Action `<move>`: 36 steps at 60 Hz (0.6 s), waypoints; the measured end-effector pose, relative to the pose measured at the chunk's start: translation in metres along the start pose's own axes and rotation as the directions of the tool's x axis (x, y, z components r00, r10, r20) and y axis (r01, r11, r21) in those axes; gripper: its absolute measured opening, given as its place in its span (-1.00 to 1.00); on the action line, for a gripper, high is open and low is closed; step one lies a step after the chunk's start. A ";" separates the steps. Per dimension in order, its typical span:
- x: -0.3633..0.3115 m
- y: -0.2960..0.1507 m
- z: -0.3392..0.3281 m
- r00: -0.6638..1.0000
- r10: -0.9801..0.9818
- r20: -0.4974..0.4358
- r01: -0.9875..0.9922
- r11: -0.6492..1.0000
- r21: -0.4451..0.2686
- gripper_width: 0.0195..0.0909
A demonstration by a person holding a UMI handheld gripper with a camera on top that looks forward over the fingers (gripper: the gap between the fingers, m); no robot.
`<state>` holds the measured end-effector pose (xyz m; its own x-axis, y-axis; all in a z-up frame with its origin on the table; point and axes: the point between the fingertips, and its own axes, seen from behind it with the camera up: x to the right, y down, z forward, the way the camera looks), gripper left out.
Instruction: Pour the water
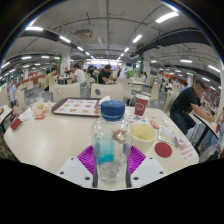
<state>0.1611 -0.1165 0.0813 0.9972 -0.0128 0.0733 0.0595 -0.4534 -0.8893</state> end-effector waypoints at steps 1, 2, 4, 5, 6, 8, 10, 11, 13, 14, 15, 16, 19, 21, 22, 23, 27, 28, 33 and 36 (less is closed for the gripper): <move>-0.002 -0.004 -0.002 1.000 0.008 0.006 -0.008 1.000 0.004 -0.52; -0.004 -0.010 -0.003 1.000 0.025 0.011 -0.025 1.000 0.011 -0.53; -0.014 -0.024 -0.007 0.997 0.059 0.042 -0.060 0.998 0.018 -0.53; -0.020 -0.030 -0.008 0.994 0.083 0.068 -0.085 0.996 0.021 -0.53; -0.025 -0.037 -0.010 0.989 0.114 0.089 -0.117 0.993 0.024 -0.52; -0.029 -0.053 -0.012 0.974 0.189 0.125 -0.194 0.981 0.029 -0.53; -0.038 -0.069 -0.013 0.950 0.259 0.175 -0.267 0.963 0.025 -0.52; -0.041 -0.077 -0.014 0.933 0.299 0.199 -0.309 0.951 0.021 -0.52; -0.046 -0.093 -0.014 0.890 0.387 0.242 -0.401 0.916 0.008 -0.52; -0.051 -0.101 -0.014 0.864 0.431 0.261 -0.446 0.895 -0.001 -0.52; -0.050 -0.106 -0.010 0.833 0.475 0.284 -0.492 0.870 -0.011 -0.52; -0.051 -0.113 -0.009 0.799 0.520 0.303 -0.539 0.842 -0.025 -0.52; -0.051 -0.132 -0.006 0.673 0.648 0.357 -0.668 0.739 -0.083 -0.53; -0.050 -0.143 -0.002 0.568 0.729 0.381 -0.748 0.651 -0.130 -0.53; -0.053 -0.150 -0.004 0.514 0.766 0.386 -0.783 0.603 -0.152 -0.53; -0.054 -0.156 -0.006 0.457 0.798 0.392 -0.814 0.553 -0.177 -0.52; -0.047 -0.165 0.011 0.239 0.881 0.409 -0.894 0.364 -0.260 -0.53; -0.045 -0.167 0.014 0.184 0.894 0.408 -0.906 0.315 -0.283 -0.52; -0.037 -0.170 0.024 -0.074 0.924 0.374 -0.921 0.080 -0.381 -0.53; -0.031 -0.163 0.035 -0.199 0.920 0.338 -0.905 -0.040 -0.423 -0.53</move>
<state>0.1222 -0.0114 0.2084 -0.1281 -0.1135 -0.9852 -0.9240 -0.3472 0.1602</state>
